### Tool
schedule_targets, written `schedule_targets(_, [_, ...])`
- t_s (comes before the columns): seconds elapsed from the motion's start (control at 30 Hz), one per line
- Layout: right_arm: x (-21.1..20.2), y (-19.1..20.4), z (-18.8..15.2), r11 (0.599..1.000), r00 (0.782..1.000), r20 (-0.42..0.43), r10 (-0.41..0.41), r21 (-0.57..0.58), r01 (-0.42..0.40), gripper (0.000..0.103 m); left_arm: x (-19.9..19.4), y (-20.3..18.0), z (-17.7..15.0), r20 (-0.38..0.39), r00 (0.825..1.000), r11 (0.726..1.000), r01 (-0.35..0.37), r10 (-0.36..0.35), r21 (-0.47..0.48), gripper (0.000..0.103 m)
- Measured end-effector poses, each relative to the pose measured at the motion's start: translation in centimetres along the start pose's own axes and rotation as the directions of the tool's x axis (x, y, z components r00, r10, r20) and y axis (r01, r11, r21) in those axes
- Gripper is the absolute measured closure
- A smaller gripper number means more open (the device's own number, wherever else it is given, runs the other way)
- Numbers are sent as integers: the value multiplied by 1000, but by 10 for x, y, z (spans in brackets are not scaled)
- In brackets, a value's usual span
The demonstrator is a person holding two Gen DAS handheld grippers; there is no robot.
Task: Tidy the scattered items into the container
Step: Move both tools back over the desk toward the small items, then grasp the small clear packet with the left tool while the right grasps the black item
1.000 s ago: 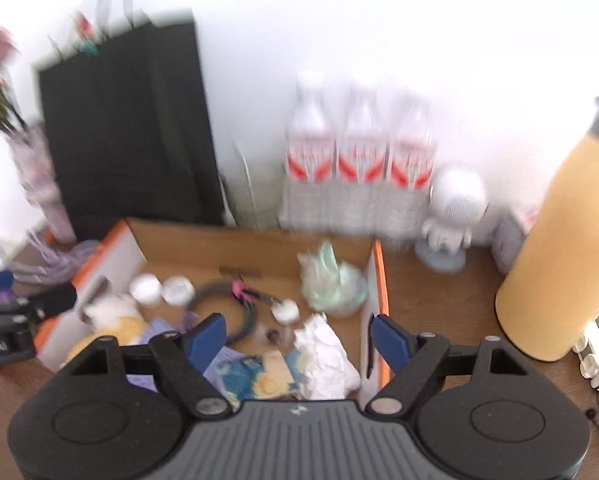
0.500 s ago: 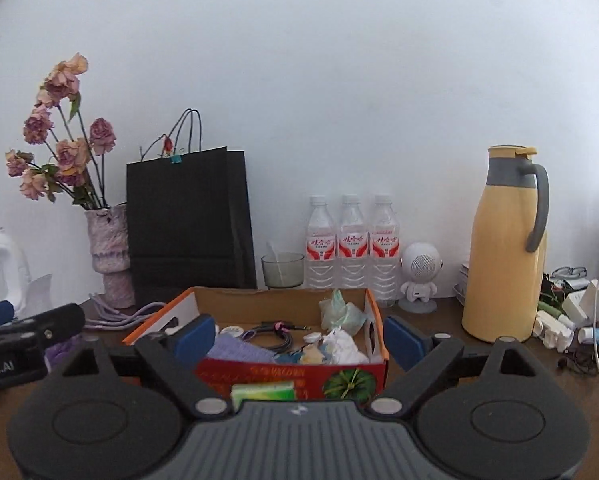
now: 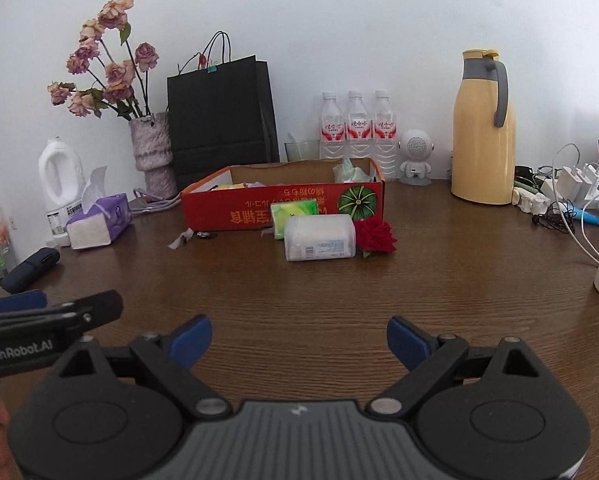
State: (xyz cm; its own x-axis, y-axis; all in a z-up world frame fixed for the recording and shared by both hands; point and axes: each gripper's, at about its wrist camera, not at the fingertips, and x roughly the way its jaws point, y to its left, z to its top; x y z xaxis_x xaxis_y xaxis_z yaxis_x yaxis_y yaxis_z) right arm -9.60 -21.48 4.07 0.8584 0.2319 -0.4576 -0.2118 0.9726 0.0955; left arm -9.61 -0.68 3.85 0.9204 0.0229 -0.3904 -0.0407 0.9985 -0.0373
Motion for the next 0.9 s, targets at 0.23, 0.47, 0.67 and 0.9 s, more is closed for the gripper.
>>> schedule_targets(0.23, [50, -11, 42, 1000, 997, -74, 14, -25, -16, 9, 51, 37, 25, -8, 998, 998, -55, 55, -43, 17])
schedule_targets(0.47, [101, -5, 64, 994, 985, -138, 99, -32, -104, 14, 161, 81, 61, -146, 989, 999, 10, -5, 32, 58])
schedule_targets(0.67, [129, 6, 70, 989, 979, -160, 122, -62, -134, 14, 239, 85, 72, -225, 973, 995, 60, -40, 80, 55])
schedule_targets(0.9, [160, 22, 73, 976, 966, -198, 167, -104, -190, 15, 265, 78, 74, -251, 967, 991, 64, -33, 116, 77])
